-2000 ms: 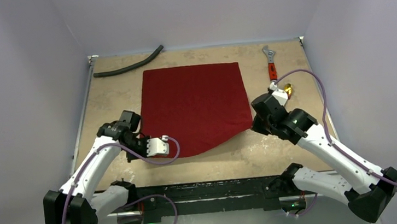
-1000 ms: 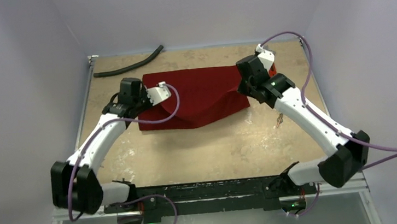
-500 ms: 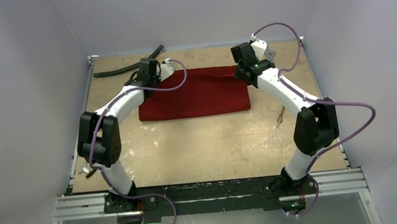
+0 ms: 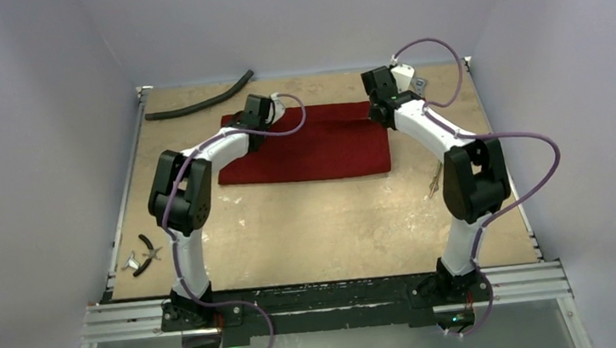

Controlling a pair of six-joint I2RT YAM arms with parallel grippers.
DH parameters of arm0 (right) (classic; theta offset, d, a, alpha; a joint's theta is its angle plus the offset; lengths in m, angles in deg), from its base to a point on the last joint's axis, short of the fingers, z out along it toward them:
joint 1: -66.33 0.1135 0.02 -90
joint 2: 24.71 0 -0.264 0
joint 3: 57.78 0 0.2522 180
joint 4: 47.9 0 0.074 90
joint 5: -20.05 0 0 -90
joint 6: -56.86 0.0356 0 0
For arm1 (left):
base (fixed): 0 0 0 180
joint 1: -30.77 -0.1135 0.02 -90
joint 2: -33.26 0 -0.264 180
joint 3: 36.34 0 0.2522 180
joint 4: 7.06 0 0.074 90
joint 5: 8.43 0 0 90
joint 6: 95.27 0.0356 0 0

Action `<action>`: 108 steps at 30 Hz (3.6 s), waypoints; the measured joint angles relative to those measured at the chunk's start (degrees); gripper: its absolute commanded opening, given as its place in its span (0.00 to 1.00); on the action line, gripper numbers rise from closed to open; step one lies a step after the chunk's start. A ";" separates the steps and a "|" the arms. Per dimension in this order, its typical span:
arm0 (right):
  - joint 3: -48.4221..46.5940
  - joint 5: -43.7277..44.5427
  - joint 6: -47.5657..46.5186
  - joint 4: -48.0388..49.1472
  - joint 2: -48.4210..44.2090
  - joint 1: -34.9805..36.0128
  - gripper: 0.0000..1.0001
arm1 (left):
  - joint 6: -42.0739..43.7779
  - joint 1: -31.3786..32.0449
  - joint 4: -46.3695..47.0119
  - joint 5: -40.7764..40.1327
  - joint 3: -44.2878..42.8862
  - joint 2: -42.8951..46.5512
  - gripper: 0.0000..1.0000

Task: Fold the napkin into a case and place the utensils inside
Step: Fold and flatten the napkin at the center of the board, then move the rectangle-folded napkin to the center of the board, then smooth out the rectangle-folded napkin at the center of the board.

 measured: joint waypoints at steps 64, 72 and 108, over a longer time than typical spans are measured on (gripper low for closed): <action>17.90 -11.43 1.70 14.23 2.99 3.21 0.25 | -4.94 -4.07 -8.09 18.08 12.09 6.27 0.40; 26.80 -13.60 4.81 15.76 -3.67 4.66 0.18 | -2.36 -4.04 -4.63 20.17 17.81 9.46 0.33; 16.17 -19.67 -7.63 6.08 -6.78 3.37 0.64 | -16.15 -22.12 -25.14 31.21 0.31 1.14 0.54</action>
